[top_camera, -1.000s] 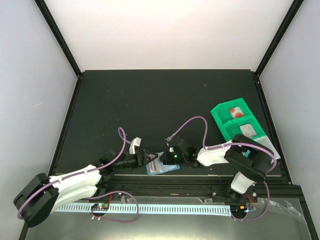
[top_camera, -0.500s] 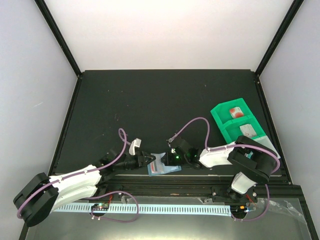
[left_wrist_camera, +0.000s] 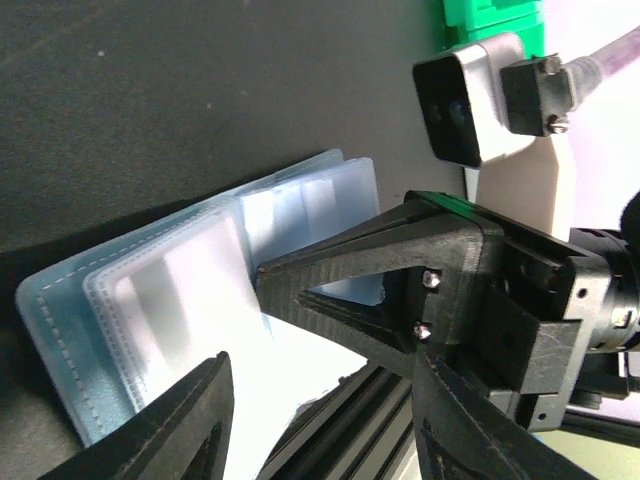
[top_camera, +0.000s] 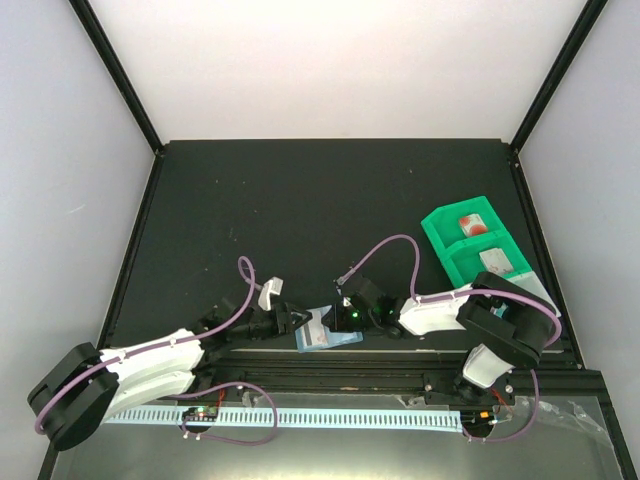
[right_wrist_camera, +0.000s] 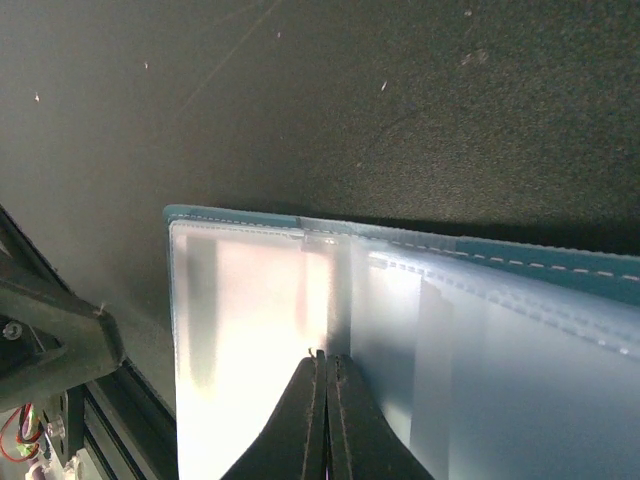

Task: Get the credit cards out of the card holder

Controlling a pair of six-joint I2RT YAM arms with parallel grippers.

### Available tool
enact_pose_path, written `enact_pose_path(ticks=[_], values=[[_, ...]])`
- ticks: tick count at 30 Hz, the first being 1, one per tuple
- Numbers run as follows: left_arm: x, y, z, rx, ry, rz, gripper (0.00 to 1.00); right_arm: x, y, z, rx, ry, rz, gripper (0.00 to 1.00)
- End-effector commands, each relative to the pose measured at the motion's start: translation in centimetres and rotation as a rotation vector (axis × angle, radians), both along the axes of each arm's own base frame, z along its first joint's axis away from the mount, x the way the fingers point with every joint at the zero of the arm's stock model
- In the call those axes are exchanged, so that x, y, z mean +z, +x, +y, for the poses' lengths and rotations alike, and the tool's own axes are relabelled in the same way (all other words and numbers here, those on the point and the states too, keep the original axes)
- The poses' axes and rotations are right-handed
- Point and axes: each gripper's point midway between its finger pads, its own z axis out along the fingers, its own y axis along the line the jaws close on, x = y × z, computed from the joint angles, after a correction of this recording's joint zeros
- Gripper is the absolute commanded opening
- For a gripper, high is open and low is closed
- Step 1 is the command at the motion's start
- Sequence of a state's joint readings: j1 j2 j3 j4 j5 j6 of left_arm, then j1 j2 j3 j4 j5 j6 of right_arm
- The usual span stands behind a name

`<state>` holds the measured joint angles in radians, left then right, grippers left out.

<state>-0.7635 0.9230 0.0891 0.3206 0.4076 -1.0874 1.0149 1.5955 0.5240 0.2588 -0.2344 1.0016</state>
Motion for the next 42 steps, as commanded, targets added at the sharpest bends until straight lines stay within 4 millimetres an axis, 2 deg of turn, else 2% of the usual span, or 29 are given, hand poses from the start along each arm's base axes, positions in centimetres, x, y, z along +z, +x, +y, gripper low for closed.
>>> enact_pose_path(ticks=[1, 6, 12, 25, 30, 33, 35, 37, 42], values=[[-0.1, 0.6, 0.2, 0.022, 0.039, -0.018, 0.53, -2.3, -0.7, -2.1, -0.017, -0.105, 0.033, 0.01], [-1.0, 0.6, 0.7, 0.034, 0.074, -0.011, 0.57, -3.2, -0.9, -2.5, -0.018, -0.136, 0.049, 0.01], [-1.4, 0.7, 0.9, 0.043, 0.095, -0.012, 0.57, -3.4, -0.9, -2.4, -0.014, -0.143, 0.052, 0.01], [-1.4, 0.5, -0.2, -0.009, 0.065, -0.003, 0.57, -3.5, -1.0, -2.3, -0.011, -0.131, 0.057, 0.01], [-1.1, 0.5, -0.4, -0.015, 0.053, -0.005, 0.54, -3.5, -1.1, -2.3, -0.011, -0.128, 0.054, 0.01], [-0.9, 0.6, -0.4, -0.017, 0.065, -0.013, 0.46, -3.2, -1.0, -2.2, -0.008, -0.118, 0.049, 0.01], [-0.9, 0.7, -0.2, -0.010, 0.083, -0.023, 0.31, -2.9, -1.0, -1.7, -0.002, -0.096, 0.047, 0.01], [-1.1, 1.1, 0.2, 0.006, 0.113, -0.034, 0.20, -2.4, -1.0, -1.2, 0.013, -0.070, 0.044, 0.01], [-1.2, 1.7, 0.8, 0.011, 0.163, -0.064, 0.02, -0.9, -0.1, -0.6, 0.056, -0.107, -0.021, 0.05]])
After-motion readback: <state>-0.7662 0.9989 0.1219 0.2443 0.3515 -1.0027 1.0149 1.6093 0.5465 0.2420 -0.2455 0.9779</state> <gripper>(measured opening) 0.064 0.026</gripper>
